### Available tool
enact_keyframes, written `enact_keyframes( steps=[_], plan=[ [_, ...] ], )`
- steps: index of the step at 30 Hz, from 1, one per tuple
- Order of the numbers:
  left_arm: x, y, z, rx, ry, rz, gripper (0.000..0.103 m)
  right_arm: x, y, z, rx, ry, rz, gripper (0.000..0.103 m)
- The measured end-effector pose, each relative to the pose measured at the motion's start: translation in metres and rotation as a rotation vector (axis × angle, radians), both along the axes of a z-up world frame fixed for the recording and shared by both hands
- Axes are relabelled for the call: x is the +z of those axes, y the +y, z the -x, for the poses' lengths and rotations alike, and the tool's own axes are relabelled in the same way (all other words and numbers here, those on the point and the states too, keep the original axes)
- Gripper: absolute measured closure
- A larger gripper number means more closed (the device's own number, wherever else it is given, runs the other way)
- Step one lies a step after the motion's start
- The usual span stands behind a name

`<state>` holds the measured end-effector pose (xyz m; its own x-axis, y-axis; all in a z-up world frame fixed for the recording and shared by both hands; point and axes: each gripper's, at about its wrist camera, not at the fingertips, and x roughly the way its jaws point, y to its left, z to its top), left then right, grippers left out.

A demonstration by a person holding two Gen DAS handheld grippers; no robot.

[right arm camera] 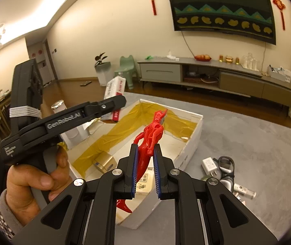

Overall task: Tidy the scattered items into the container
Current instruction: 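Carry the red figure and staples box over the cardboard box with both tools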

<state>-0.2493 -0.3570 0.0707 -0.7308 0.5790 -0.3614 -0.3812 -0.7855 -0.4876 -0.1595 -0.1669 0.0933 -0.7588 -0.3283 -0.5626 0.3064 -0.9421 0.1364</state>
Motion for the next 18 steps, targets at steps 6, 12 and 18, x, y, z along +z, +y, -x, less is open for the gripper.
enact_keyframes(
  steps=[6,12,18],
  plan=[
    [-0.010,-0.005,0.016,0.017,-0.051,0.008,0.064,0.000,-0.001,0.014,0.010,-0.034,0.020,0.088],
    [-0.015,-0.007,0.024,0.025,-0.076,0.029,0.064,-0.001,-0.005,0.031,0.018,-0.060,0.020,0.088],
    [-0.024,-0.011,0.038,0.035,-0.130,0.043,0.064,-0.004,-0.007,0.047,0.022,-0.090,0.024,0.088]
  ],
)
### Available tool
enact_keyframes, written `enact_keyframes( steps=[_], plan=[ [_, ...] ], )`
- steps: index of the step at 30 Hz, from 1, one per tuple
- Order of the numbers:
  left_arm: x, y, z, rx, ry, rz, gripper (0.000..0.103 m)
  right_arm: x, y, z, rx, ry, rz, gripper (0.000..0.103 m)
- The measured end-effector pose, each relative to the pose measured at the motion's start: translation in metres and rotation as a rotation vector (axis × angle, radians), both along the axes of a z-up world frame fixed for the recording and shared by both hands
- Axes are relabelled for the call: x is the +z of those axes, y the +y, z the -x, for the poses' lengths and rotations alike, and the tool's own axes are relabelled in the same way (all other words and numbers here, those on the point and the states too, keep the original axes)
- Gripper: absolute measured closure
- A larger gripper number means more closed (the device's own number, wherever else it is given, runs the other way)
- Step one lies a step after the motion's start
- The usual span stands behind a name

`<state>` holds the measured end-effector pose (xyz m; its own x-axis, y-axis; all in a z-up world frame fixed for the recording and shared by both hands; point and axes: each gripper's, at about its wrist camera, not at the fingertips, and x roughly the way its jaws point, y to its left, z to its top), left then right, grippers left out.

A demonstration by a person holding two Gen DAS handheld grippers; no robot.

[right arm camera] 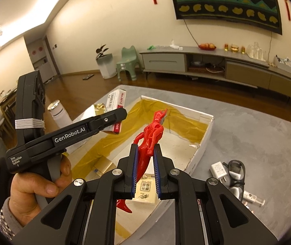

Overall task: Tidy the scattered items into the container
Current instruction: 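Carry the red figure and staples box over the cardboard box with both tools, then open the right tool to drop the red figure while the left tool drops the staples box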

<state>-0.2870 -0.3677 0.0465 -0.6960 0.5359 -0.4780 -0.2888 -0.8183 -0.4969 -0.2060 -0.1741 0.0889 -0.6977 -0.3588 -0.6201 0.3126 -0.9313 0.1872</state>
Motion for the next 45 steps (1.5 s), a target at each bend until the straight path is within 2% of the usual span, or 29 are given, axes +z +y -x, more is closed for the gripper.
enact_keyframes(
  steps=[11,16,29,45],
  plan=[
    [-0.021,-0.010,0.026,-0.005,-0.109,0.023,0.064,-0.012,-0.006,0.036,0.019,-0.068,-0.003,0.088],
    [-0.021,-0.003,0.023,-0.032,-0.121,0.048,0.064,-0.018,-0.010,0.049,0.024,-0.090,-0.027,0.088],
    [-0.021,-0.003,0.026,-0.032,-0.158,0.044,0.064,-0.032,-0.017,0.080,0.022,-0.131,-0.149,0.088],
    [-0.021,0.003,0.027,-0.032,-0.176,0.058,0.064,-0.046,-0.019,0.094,0.019,-0.159,-0.254,0.088]
  ],
)
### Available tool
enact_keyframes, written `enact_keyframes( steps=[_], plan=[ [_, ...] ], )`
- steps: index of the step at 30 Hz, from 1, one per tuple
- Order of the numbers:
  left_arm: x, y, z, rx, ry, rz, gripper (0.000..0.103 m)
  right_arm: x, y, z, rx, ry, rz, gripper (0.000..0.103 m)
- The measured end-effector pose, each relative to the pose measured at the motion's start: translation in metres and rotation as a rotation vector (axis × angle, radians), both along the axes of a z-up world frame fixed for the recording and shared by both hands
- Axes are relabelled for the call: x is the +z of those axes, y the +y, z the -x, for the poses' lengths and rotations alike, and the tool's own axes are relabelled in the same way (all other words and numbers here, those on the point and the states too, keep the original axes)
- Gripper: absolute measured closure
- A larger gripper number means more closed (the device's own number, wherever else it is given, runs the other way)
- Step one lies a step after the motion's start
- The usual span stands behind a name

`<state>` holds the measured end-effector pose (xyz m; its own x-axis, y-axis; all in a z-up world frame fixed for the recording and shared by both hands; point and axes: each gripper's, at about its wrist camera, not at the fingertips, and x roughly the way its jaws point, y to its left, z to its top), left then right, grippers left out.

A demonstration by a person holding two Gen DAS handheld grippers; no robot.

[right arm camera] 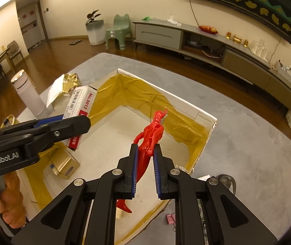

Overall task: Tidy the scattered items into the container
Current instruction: 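Open the right tool to drop the red figure while the left tool drops the staples box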

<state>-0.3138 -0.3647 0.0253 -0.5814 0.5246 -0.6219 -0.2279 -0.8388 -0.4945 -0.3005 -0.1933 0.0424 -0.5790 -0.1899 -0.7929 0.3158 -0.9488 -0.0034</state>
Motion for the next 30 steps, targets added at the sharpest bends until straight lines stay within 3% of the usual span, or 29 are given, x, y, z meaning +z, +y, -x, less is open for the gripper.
enact_keyframes(
  steps=[11,15,30],
  plan=[
    [-0.007,0.000,0.003,0.007,-0.045,0.013,0.063,-0.007,0.002,0.009,-0.009,-0.020,-0.035,0.083],
    [-0.008,-0.003,0.003,0.024,-0.060,0.007,0.049,-0.008,0.004,0.008,-0.020,-0.018,-0.026,0.078],
    [-0.002,0.001,-0.001,0.015,-0.031,-0.002,0.049,-0.008,0.012,0.003,-0.026,-0.022,0.037,0.078]
  ],
)
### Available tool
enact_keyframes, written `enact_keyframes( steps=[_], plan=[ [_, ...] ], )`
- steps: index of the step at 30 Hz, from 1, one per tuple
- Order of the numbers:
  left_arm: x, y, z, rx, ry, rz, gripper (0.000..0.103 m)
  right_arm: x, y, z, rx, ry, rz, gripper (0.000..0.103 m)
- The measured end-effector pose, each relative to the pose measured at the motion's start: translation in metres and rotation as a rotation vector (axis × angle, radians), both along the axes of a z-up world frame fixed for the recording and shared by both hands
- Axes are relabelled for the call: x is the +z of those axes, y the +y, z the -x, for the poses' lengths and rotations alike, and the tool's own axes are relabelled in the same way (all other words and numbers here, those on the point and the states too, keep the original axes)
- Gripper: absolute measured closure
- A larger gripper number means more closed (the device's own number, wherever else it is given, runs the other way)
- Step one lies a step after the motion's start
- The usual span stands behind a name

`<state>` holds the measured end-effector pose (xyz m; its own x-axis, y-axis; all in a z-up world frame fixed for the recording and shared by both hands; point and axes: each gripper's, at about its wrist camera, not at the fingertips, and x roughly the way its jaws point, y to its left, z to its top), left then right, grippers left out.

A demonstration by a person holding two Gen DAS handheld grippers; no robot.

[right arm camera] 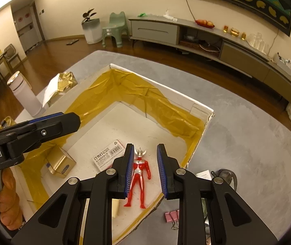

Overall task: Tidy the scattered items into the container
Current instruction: 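Open the right tool to drop the red figure while the left tool drops the staples box, then move both tools back from the cardboard box to the table items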

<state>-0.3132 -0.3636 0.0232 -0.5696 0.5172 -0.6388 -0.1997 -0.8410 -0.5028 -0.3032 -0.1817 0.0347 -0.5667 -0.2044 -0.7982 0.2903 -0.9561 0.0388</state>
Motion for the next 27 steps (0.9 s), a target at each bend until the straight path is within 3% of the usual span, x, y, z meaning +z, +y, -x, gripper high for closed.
enact_keyframes(
  steps=[5,16,22,27],
  plan=[
    [0.002,0.003,-0.001,-0.005,0.008,0.001,0.049,0.004,0.005,-0.009,0.010,0.001,0.048,0.078],
    [0.010,0.006,-0.008,-0.019,0.047,-0.005,0.049,0.029,0.038,-0.049,0.083,0.036,0.312,0.078],
    [0.018,0.015,-0.016,-0.047,0.086,0.003,0.049,0.044,0.058,-0.074,0.093,0.071,0.385,0.078],
    [0.026,0.039,-0.032,-0.133,0.132,0.026,0.049,0.047,0.076,-0.098,0.092,0.090,0.408,0.078]
  ],
)
